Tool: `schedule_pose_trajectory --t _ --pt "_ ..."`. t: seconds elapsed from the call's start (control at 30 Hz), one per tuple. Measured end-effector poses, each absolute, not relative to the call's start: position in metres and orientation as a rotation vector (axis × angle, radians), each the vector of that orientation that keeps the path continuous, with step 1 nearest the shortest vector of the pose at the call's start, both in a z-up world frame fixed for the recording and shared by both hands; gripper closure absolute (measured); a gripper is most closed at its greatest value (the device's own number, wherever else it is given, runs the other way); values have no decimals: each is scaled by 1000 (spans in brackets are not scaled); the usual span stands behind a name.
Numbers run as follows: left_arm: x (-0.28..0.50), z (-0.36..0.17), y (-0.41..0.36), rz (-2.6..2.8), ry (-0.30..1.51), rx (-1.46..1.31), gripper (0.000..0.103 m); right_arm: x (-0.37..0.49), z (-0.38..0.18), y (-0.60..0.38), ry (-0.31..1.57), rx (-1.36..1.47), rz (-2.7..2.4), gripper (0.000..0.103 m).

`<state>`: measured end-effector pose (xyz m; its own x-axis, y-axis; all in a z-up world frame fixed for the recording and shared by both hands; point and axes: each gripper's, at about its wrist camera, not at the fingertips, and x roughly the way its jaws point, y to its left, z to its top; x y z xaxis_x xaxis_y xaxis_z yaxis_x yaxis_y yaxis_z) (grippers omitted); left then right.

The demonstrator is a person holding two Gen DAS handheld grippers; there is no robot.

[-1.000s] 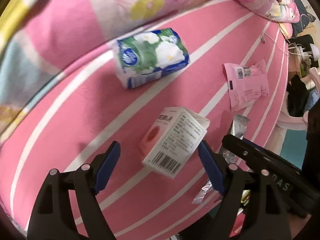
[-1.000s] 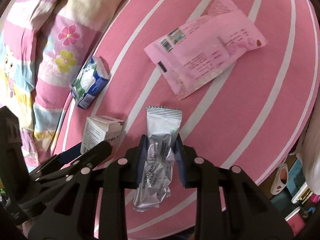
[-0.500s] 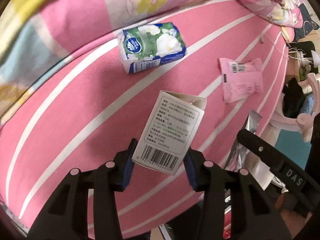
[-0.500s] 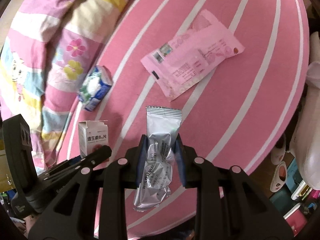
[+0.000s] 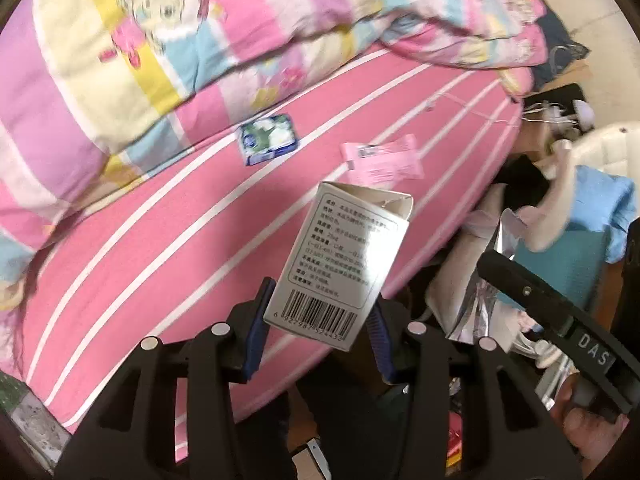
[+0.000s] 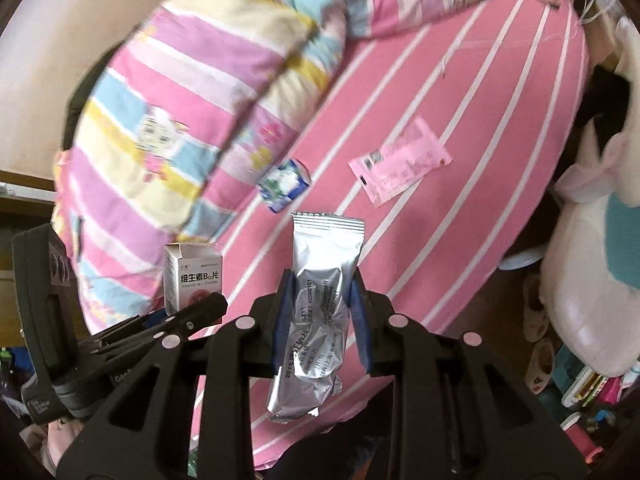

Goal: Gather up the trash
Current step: 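Lift and carry the box and sachet in both tools to the black bin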

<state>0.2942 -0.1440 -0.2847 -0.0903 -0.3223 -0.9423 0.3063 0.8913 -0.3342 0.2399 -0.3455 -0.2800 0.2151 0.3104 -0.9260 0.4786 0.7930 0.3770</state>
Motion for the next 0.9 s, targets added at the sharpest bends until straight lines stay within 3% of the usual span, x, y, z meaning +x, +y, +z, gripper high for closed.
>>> schedule_pose_trajectory --t 0.33,0.9 --pt "240 -174 -165 -681 1440 -7 60 177 -162 -354 1243 654 -170 75" --pt "191 -107 -261 -860 1306 93 60 107 -108 -431 1085 678 -268 75"
